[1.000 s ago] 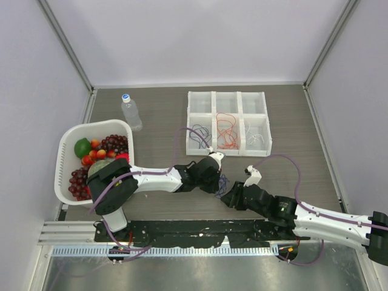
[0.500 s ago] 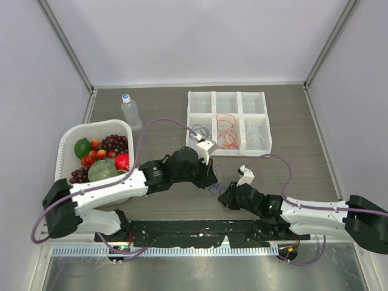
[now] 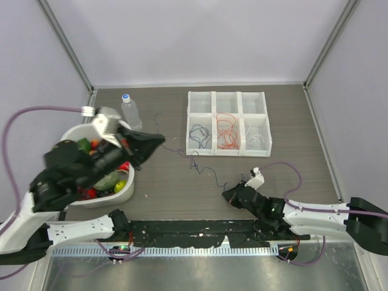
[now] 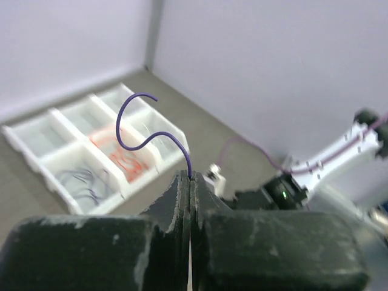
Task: Untangle the cables
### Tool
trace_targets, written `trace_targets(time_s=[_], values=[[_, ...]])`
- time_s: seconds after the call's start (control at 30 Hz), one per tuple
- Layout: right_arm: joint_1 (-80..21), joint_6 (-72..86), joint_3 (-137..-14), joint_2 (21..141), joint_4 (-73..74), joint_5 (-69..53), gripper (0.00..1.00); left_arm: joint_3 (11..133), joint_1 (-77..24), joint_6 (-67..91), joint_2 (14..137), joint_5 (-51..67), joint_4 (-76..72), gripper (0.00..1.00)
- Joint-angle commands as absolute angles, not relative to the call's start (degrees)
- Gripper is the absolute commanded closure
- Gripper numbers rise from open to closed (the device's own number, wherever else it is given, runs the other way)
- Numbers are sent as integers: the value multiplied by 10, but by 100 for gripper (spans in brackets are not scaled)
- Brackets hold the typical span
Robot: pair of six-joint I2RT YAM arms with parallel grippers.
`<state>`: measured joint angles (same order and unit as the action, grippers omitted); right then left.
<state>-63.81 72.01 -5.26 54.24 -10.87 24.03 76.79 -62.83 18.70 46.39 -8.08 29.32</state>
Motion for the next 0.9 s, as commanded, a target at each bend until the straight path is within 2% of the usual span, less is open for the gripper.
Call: trace_targets(time_s=[0.0, 0.2, 0.33, 0.43, 0.67, 0.87], values=[[-640, 826, -32, 455, 40, 351, 99, 851, -628, 113, 432, -234, 401, 100], [-640, 850, -60, 297, 229, 436, 99, 882, -628, 102, 418, -333, 470, 100], [-640, 902, -97, 215, 396, 505, 99, 878, -628, 108, 391, -434, 470, 100], [-639, 909, -118, 158, 451, 540, 99, 865, -628, 100, 362, -465, 454, 100], [-640, 970, -131, 137, 518, 568, 99, 851, -628, 107, 334, -598, 450, 100], [-639, 1042, -149, 150, 566, 593, 99, 835, -628, 93, 328, -644, 435, 100]])
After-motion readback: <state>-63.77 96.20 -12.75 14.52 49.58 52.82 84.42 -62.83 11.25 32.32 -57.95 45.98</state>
